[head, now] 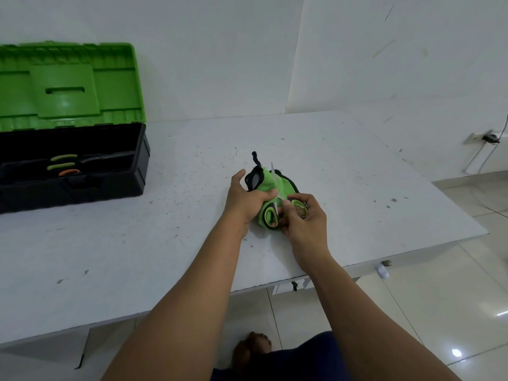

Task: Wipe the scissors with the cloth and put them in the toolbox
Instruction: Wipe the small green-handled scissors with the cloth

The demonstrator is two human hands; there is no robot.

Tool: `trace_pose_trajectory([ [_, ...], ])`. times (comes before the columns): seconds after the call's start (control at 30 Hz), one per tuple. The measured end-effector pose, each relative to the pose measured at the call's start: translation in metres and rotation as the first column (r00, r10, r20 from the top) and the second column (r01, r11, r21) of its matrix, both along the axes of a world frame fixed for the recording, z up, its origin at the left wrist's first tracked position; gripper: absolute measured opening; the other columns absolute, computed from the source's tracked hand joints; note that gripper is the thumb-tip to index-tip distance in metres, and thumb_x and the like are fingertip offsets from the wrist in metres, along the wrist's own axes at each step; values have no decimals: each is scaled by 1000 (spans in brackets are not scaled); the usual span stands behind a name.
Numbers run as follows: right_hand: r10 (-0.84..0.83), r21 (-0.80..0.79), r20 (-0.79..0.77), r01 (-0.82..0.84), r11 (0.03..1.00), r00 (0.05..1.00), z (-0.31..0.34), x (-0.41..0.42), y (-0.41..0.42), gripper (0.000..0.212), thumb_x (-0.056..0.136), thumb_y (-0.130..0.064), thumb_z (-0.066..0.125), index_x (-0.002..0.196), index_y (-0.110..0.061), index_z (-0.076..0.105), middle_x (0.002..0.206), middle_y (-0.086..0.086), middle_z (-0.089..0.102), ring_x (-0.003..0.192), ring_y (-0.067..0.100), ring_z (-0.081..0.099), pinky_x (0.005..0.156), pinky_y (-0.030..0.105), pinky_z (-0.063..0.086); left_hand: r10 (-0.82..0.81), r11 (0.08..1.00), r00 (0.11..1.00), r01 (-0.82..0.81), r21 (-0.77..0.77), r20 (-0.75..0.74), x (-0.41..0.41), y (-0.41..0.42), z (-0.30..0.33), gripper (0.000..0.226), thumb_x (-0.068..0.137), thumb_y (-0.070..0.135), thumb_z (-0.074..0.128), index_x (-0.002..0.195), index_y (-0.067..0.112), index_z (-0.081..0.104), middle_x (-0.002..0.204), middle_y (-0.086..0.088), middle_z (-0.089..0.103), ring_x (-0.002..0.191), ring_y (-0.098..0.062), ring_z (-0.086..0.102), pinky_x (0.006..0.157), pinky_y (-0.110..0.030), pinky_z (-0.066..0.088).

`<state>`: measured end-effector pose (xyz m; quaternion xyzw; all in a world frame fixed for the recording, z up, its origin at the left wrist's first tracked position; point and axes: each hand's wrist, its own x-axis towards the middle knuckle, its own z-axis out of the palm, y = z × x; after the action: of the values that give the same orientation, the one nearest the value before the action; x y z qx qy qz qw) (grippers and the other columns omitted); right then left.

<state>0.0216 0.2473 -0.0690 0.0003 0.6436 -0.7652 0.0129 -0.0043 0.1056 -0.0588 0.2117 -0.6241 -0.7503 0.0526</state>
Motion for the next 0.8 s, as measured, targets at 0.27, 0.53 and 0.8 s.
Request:
trace_pose_trajectory([
  [0.27, -23, -3, 19, 23, 1000, 1000, -1, 0, 1, 9, 101, -10, 66, 109, -9, 62, 68, 3, 70, 58, 13, 62, 53, 25, 47, 191, 981, 981, -191, 29, 9, -14, 6, 7, 66, 83, 5, 86, 133, 24, 47, 120, 1, 67, 110, -21, 69, 100, -41, 59],
  [0.53, -25, -33, 65, 27, 999, 998, 0, -5, 3, 6, 101, -9, 65, 106, -9, 64, 66, 1, 68, 57, 13, 58, 54, 26, 48, 96, 995, 995, -95, -44, 15, -5, 12, -1, 70, 84, 6, 86, 139, 22, 46, 116, 7, 66, 110, -16, 68, 99, -35, 58],
  [0.8, -39, 37, 21, 38, 999, 999, -3, -3, 2, 4, 99, -10, 68, 102, -12, 65, 71, 5, 65, 61, 15, 59, 56, 28, 48, 218, 975, 972, -221, 30, 85, -27, 2, 12, 60, 85, 1, 81, 124, 23, 41, 125, -8, 63, 114, -27, 66, 103, -45, 57],
])
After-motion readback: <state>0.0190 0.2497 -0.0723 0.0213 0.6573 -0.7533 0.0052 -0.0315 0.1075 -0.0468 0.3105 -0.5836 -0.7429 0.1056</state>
